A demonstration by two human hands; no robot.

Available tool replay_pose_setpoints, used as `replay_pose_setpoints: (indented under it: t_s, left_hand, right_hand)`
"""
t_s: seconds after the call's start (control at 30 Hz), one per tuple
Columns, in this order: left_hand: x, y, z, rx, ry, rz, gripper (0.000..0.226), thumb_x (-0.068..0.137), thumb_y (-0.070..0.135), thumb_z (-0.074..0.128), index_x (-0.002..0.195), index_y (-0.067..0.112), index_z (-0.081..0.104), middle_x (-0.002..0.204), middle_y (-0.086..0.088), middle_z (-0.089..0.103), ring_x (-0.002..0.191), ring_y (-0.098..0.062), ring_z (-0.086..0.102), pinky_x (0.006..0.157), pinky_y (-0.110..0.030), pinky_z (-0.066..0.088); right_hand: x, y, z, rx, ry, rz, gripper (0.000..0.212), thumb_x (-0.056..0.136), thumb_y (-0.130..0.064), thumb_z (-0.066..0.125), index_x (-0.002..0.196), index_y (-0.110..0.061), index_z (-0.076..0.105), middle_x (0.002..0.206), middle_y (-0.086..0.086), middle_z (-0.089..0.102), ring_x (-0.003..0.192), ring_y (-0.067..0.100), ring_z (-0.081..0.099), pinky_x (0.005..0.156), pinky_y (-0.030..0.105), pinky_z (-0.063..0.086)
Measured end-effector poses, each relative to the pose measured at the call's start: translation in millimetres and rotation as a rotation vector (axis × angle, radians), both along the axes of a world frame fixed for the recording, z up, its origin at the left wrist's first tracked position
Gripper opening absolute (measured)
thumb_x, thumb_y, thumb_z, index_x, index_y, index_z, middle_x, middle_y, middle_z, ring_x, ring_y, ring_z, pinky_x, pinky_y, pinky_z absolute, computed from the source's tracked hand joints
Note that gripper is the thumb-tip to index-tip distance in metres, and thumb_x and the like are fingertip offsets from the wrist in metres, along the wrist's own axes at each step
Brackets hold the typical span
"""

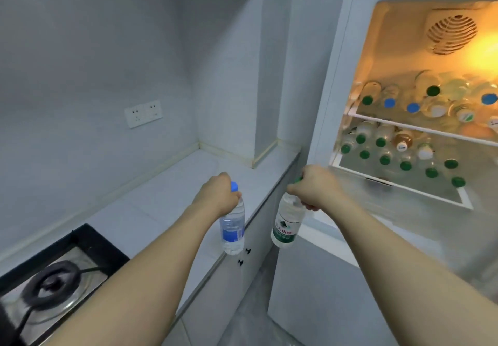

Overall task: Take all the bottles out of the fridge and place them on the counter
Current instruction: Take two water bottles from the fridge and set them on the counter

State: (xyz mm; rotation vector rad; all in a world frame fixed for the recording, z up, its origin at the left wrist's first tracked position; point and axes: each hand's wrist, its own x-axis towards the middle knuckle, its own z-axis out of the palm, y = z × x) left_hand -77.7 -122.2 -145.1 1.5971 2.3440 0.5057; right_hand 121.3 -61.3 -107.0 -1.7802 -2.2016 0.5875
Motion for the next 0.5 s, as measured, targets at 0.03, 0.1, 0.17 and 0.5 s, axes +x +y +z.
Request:
replay_pose_setpoints:
  t_s: [0.03,0.1,0.17,0.5]
  left_hand:
    - [-4.6,-5.2,-7.3,0.001,-0.006,0.026,0.027,0.094,0.032,0.056,0.098,0.009,0.045,0.107,-0.014,0.057,0.085,-0.028,0.051,0.067,-0.031,0.039]
    - [-15.5,-14.7,-17.9,0.012,-0.024,0.082,0.028,0.094,0.034,0.057,0.1,0.008,0.046,0.103,-0.013,0.057,0.085,-0.028,0.054,0.066,-0.032,0.041]
    - [-24.8,-26.0,-26.7,0.033,-0.048,0.144,0.029,0.094,0.034,0.057,0.102,0.008,0.047,0.099,-0.01,0.055,0.084,-0.027,0.054,0.064,-0.031,0.039]
    - [-60.8,-96.1,-70.3,0.142,-0.083,0.414,0.022,0.095,0.032,0.054,0.103,0.013,0.048,0.088,-0.008,0.059,0.073,-0.023,0.057,0.057,-0.033,0.046]
  right_hand:
    - [-4.8,1.3,-12.2,-0.037,0.01,0.022,0.02,0.077,-0.027,0.062,0.078,-0.007,0.057,0.06,0.01,0.069,0.051,0.025,0.067,0.057,0.035,0.057]
    - [-16.7,4.0,-34.3,-0.09,0.031,0.057,0.02,0.074,-0.026,0.063,0.074,-0.008,0.054,0.061,0.011,0.069,0.053,0.029,0.066,0.056,0.034,0.055]
    - [-30.1,4.6,-52.7,-0.119,0.046,0.086,0.023,0.071,-0.03,0.064,0.072,-0.01,0.054,0.067,0.011,0.068,0.059,0.029,0.064,0.059,0.034,0.054]
    - [-111.5,-15.2,-112.8,-0.153,0.06,0.348,0.024,0.072,-0.031,0.065,0.083,-0.014,0.054,0.085,0.004,0.062,0.08,0.027,0.06,0.058,0.028,0.04]
